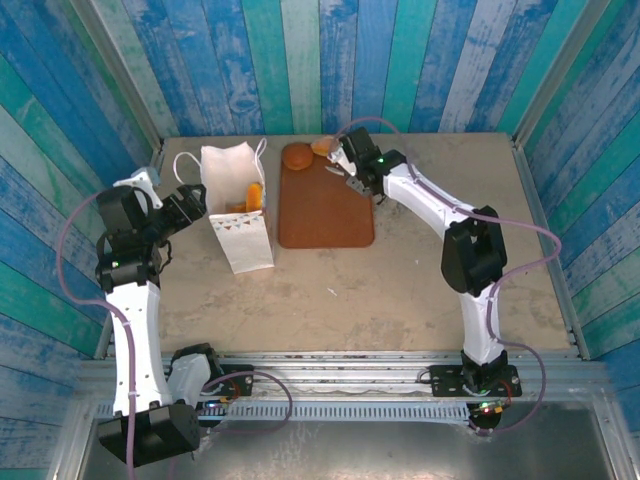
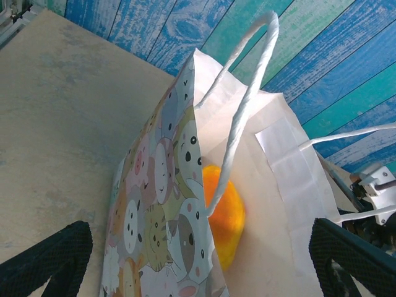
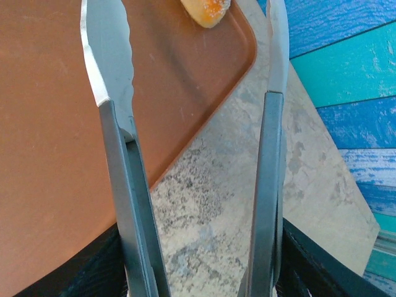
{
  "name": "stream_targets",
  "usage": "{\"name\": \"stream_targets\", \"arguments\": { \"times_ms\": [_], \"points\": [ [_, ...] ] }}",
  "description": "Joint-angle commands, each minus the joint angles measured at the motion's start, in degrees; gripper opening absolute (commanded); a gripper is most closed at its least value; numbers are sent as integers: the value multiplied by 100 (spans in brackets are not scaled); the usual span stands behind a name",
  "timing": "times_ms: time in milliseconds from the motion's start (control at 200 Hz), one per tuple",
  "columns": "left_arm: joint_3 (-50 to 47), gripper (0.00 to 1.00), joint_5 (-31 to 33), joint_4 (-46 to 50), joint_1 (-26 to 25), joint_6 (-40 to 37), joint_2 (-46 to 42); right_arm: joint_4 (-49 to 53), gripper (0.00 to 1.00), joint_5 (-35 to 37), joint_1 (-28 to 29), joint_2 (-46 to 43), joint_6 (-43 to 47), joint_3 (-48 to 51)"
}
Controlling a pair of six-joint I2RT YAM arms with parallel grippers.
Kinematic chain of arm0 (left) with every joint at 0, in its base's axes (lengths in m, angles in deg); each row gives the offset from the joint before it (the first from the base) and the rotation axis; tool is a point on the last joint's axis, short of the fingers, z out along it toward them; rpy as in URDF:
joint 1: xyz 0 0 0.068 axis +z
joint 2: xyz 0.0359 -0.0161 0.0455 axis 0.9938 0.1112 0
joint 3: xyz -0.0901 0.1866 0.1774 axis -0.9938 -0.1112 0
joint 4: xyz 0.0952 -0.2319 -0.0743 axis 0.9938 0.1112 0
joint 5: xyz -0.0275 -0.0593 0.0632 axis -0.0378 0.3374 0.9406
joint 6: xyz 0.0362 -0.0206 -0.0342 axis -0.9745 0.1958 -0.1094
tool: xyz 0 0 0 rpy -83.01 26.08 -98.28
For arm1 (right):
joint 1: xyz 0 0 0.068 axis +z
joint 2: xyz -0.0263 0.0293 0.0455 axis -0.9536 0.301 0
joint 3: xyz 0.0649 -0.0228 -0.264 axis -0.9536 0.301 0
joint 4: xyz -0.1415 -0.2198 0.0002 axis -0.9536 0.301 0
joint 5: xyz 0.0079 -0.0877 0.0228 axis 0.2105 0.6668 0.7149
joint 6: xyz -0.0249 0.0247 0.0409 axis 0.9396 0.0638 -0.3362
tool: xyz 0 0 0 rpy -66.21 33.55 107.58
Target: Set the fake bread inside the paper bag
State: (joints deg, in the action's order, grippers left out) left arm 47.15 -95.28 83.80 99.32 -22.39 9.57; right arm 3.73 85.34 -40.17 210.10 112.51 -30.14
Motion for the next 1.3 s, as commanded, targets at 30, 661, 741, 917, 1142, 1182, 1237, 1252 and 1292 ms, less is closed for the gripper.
{"name": "stream_targets", "arguments": {
  "times_ms": [30,661,741,917,1142,1182,1237,1252,1292],
  "points": [
    [208,94,137,-76,25,-144,46,-80,59,47,-101,391,112,-439],
    [287,94,343,-10,27,-254,234,200,59,-238,-279,1717,-205,-1850],
    [309,94,352,-2,24,-255,250,230,59,-239,-296,1856,-243,-2038],
    [374,94,370,37,27,-246,278,327,59,-330,-354,2142,-322,-2398],
    [497,94,434,133,29,-277,287,364,55,-425,-391,2394,-358,-2615],
    [513,94,430,147,29,-281,288,365,55,-501,-393,2417,-364,-2634],
    [537,94,430,155,25,-281,297,360,54,-556,-400,2459,-373,-2682],
    [544,94,430,161,33,-276,297,369,53,-562,-397,2468,-379,-2686],
    [551,94,429,158,24,-281,295,382,52,-566,-393,2482,-381,-2719]
  ]
}}
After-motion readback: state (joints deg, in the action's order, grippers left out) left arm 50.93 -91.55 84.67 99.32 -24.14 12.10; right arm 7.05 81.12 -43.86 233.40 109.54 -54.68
